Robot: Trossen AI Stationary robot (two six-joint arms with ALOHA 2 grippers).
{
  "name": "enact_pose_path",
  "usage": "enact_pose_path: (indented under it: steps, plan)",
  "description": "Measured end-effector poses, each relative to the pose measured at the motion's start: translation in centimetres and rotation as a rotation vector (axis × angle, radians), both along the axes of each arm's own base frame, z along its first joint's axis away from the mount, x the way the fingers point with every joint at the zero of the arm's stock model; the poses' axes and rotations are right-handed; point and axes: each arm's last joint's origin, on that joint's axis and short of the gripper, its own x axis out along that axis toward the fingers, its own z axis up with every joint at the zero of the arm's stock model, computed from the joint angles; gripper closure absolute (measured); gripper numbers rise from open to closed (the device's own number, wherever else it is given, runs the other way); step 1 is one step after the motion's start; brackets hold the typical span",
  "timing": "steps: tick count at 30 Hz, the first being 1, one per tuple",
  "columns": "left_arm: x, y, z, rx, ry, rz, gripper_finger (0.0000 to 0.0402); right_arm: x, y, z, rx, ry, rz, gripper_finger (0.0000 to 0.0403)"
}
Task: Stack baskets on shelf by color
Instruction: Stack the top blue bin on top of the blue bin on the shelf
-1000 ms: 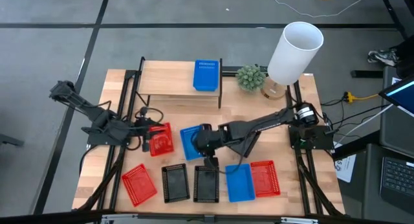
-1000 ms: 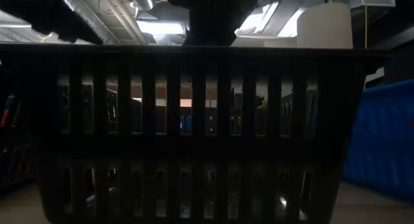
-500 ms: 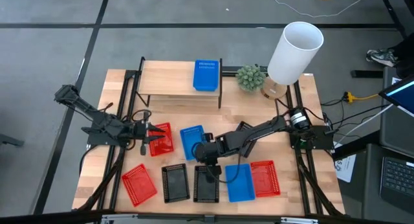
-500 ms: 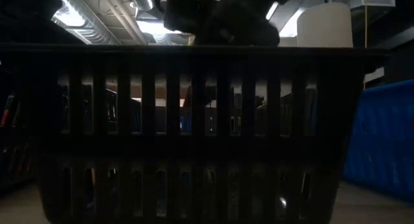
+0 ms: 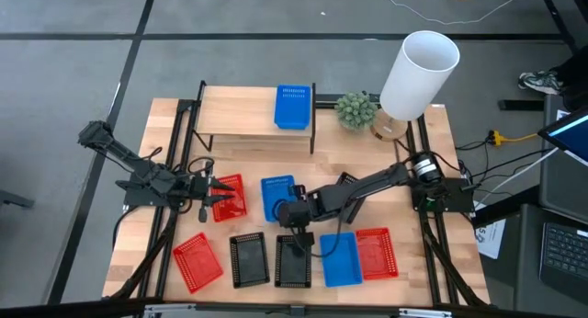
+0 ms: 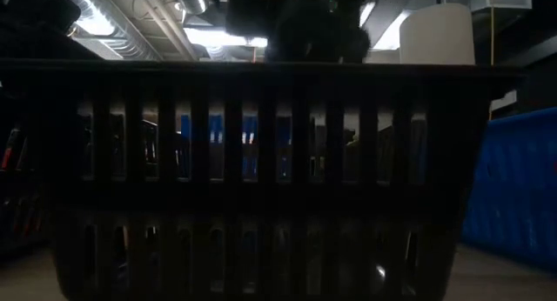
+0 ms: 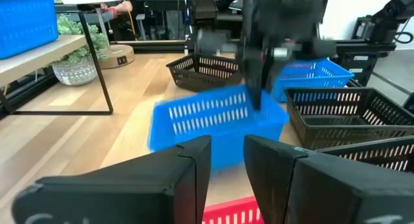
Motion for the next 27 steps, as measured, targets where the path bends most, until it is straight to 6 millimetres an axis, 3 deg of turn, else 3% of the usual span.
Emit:
enact_pose_path:
  steps: [3,9,12,16,21,24,27]
  plan:
    - [0.0,0.0,0.0,0.000,0.001,0.000,0.0317,-0.2,-0.2,3.1,-0.055,-0.019,-0.005,0.0400]
    - [0.0,0.0,0.0,0.001,0.001,0.002,0.0317,-0.1,-1.6,11.5,-0.310,-0.192,0.022,0.0401]
    - [0.0,0.0,0.0,0.001,0.002,0.003,0.0317,0.2,-3.7,15.5,-0.423,-0.275,-0.016,0.0401]
    - [0.0,0.0,0.0,0.002,0.003,0.003,0.0317,0.2,-8.4,19.9,-0.486,-0.340,-0.095,0.0401]
    - [0.0,0.0,-0.1,0.003,0.005,0.003,0.0317,-0.5,-16.6,20.3,-0.396,-0.283,-0.208,0.0402]
    - [0.0,0.0,-0.1,0.003,0.006,0.005,0.0317,-1.2,-20.7,18.6,-0.251,-0.225,-0.253,0.0402]
    - [0.0,0.0,-0.1,0.002,0.007,0.005,0.0317,-1.6,-23.1,16.9,-0.207,-0.171,-0.305,0.0402]
